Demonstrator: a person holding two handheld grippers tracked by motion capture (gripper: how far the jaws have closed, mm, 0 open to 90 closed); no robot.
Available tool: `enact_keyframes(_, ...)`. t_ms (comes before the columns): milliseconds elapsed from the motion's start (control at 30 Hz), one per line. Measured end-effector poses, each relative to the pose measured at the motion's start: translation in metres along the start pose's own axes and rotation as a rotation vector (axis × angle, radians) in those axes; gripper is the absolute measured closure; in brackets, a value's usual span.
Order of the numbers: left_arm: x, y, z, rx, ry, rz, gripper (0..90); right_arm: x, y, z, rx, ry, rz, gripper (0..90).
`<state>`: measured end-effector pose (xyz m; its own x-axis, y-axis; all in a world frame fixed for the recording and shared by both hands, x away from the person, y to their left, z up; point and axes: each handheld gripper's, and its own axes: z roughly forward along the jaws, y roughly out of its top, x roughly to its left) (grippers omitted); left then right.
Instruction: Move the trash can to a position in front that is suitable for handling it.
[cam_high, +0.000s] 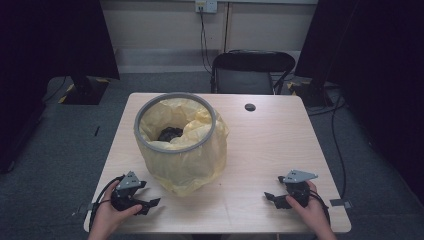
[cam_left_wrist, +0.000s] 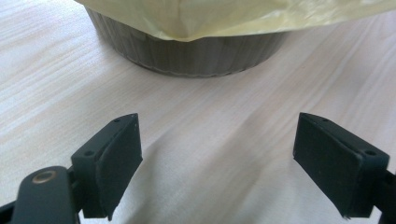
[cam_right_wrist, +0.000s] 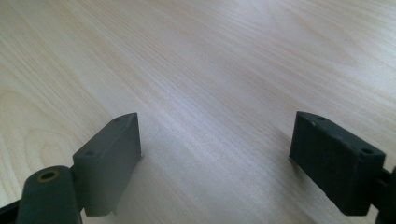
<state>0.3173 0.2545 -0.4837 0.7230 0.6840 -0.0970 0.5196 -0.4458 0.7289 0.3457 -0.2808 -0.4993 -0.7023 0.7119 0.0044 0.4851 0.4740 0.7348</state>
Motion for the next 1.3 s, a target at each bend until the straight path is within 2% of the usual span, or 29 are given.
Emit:
enact_keyframes(133, 0.0, 0.0, -0.004, -0.009, -0.002, -0.029, 14.8, 0.0, 0.0, 0.0, 0.0, 0.0, 0.0, 15.5)
enact_keyframes(667, 0.0, 0.006, -0.011, 0.013, -0.019, -0.051, 14.9, 0.0, 0.0, 0.0, 0.0, -0.001, 0.0, 15.4)
enact_keyframes(767, -0.001, 0.008, -0.012, 0.005, -0.029, -0.067, 14.9, 0.0, 0.0, 0.0, 0.0, 0.0, 0.0, 15.5)
enact_keyframes(933, 0.0, 0.014, -0.015, 0.006, -0.011, -0.072, 14.7, 0.0, 0.0, 0.0, 0.0, 0.0, 0.0, 15.5)
enact_keyframes(1067, 0.0, 0.019, -0.018, -0.002, -0.005, -0.097, 14.7, 0.0, 0.0, 0.0, 0.0, 0.001, 0.001, 15.6)
enact_keyframes(1300, 0.0, 0.028, -0.024, 0.001, 0.001, -0.088, 15.0, 0.0, 0.0, 0.0, 0.0, 0.002, 0.001, 15.6)
